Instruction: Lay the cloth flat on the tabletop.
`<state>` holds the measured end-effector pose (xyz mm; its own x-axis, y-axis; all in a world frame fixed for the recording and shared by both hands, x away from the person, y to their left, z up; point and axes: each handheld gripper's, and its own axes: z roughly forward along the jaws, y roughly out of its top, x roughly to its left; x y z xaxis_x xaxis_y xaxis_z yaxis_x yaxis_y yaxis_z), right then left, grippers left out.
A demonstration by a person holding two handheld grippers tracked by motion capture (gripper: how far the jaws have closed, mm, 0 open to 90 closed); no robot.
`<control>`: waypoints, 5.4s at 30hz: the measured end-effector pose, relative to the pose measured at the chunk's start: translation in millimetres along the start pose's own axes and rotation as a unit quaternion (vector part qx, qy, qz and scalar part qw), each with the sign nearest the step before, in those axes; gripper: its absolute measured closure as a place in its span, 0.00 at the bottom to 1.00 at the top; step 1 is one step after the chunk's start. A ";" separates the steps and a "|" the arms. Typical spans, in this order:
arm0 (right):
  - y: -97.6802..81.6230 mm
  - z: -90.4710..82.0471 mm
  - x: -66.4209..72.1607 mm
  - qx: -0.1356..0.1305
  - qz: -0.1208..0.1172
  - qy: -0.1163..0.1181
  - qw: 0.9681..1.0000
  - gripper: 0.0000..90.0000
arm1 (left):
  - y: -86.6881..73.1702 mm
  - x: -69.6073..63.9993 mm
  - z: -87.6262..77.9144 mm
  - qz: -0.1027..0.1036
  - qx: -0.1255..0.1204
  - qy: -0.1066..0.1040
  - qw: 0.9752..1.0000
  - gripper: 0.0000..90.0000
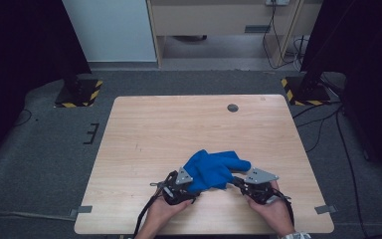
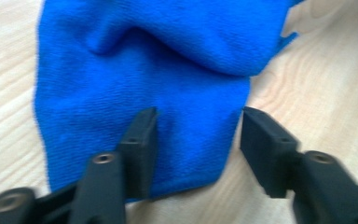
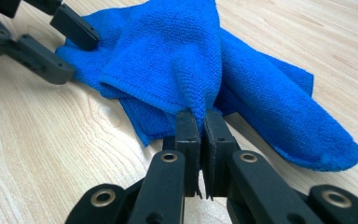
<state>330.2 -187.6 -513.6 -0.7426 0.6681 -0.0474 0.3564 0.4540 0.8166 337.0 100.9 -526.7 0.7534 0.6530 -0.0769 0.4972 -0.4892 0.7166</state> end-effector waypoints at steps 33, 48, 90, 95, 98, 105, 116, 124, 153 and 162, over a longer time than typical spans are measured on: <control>-8.7 -13.6 -14.5 0.015 0.037 -0.013 0.999 0.95 | 19.0 48.4 -25.0 -0.063 -0.012 0.027 0.998 0.94; -20.0 -10.3 -14.0 0.032 0.063 -0.045 0.996 0.50 | 4.7 65.4 -6.3 -0.095 -0.010 0.038 0.995 0.94; -14.0 -32.7 -23.3 -0.012 0.095 -0.025 0.995 0.97 | 22.7 25.3 -35.6 -0.057 -0.076 -0.006 0.995 0.53; -15.2 -32.6 -22.9 -0.008 0.095 -0.026 0.995 0.96 | 22.3 11.1 -33.7 -0.047 -0.079 0.001 0.996 0.37; -15.5 -33.1 -23.5 -0.009 0.096 -0.025 0.995 0.96 | 22.6 8.8 -23.5 -0.044 -0.067 0.005 0.997 0.32; -13.8 -32.3 -23.0 -0.012 0.096 -0.020 0.995 0.95 | 24.9 15.5 1.0 -0.038 -0.036 0.023 0.998 0.32; -13.9 -31.8 -22.3 -0.012 0.093 -0.018 0.995 0.94 | 26.7 23.3 -1.3 -0.053 -0.037 0.035 0.997 0.77; -13.5 -28.4 -19.3 -0.003 0.090 -0.024 0.996 0.80 | 23.7 34.7 -18.9 -0.070 -0.056 0.046 0.995 0.93; -12.3 -5.9 -13.9 -0.005 0.104 0.001 0.995 0.25 | -4.6 64.3 -14.5 -0.120 -0.019 0.061 0.991 0.91; -2.7 4.7 -12.5 -0.030 0.126 0.012 0.991 0.57 | -3.7 58.3 -7.2 -0.111 -0.016 0.056 0.992 0.91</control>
<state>341.1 -194.3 -518.0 -0.6471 0.7419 0.1755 0.4991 0.2383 0.8331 376.0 145.0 -528.8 0.5733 0.8035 -0.1604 0.6305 -0.3077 0.7126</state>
